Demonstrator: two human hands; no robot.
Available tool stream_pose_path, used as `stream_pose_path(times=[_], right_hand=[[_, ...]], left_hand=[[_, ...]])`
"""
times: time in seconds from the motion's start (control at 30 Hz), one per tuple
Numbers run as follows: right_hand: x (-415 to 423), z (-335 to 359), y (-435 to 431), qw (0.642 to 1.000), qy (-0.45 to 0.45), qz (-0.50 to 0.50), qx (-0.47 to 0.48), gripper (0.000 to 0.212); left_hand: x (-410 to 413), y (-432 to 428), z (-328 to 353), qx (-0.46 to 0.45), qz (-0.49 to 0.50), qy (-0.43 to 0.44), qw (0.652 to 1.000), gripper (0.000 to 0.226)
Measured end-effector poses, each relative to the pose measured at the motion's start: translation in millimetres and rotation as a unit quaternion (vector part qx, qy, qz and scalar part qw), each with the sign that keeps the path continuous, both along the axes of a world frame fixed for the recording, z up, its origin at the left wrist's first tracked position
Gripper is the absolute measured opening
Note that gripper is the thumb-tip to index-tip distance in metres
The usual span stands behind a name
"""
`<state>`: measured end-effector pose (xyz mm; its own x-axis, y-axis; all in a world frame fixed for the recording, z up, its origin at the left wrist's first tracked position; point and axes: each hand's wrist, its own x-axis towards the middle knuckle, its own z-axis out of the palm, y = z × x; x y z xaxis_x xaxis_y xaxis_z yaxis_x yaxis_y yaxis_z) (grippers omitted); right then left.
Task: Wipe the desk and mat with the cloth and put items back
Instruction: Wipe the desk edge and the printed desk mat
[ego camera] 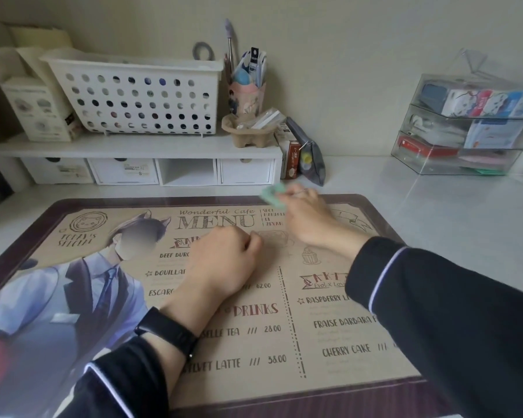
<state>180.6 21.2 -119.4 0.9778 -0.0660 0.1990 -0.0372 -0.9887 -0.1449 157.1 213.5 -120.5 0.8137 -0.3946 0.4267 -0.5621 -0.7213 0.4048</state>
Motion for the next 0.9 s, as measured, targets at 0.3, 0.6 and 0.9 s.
stream_pose_path(times=[0.3, 0.6, 0.9], right_hand=[[1, -8, 49, 0.961, 0.023, 0.25, 0.113, 0.063], [46, -4, 90, 0.996, 0.053, 0.074, 0.024, 0.068], [26, -3, 6, 0.989, 0.01, 0.12, 0.087, 0.068]], left_hand=[[5, 3, 3, -0.109, 0.027, 0.035, 0.993, 0.055], [7, 10, 12, -0.297, 0.155, 0.043, 0.941, 0.05], [10, 21, 13, -0.407, 0.181, 0.065, 0.893, 0.041]])
